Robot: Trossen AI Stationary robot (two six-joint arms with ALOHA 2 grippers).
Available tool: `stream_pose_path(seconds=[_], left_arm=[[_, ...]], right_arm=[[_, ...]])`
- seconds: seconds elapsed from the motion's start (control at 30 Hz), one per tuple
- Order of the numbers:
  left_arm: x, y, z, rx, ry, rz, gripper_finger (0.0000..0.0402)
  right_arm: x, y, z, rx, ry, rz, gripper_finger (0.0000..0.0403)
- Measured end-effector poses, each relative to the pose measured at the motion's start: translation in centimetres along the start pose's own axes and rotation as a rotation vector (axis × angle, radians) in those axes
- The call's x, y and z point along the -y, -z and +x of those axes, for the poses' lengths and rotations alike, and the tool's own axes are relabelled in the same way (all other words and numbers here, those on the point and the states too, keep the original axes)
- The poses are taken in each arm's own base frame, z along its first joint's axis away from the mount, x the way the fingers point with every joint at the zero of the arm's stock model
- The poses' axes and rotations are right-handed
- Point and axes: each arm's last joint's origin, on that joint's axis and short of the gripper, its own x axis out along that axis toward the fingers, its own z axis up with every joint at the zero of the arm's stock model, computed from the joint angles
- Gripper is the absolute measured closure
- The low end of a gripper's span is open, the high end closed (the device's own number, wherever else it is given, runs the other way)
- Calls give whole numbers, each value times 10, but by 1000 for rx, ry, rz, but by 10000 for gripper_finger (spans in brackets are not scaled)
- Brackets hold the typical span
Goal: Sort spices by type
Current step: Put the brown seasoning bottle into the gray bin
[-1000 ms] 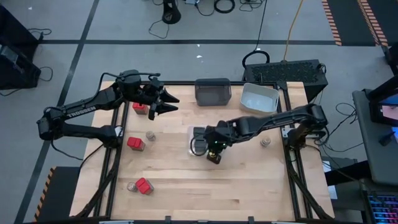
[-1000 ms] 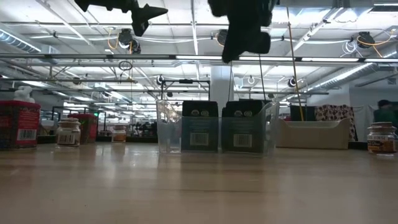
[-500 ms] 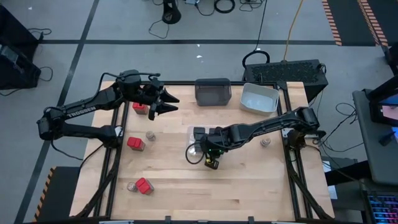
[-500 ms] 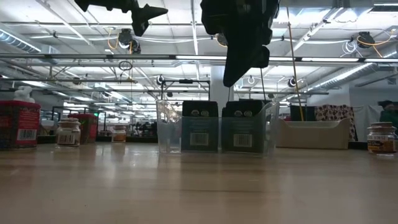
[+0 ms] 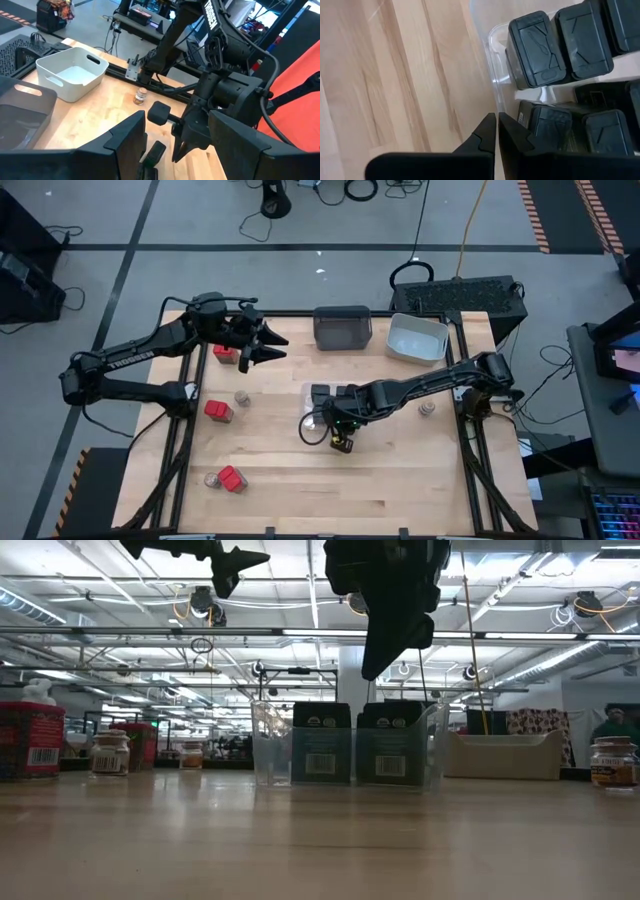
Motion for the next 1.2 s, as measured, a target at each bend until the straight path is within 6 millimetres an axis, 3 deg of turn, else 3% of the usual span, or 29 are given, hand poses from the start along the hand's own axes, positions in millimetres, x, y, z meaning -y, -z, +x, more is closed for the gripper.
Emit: stream_pose_path(seconds=[0.9,1.2], left_arm=[[0,0,0,-1,1,24,178],[0,0,0,-1,0,25,178]], right_arm=[[8,3,0,-63,23,-42,403],[11,3,21,-112,51,-44,403]])
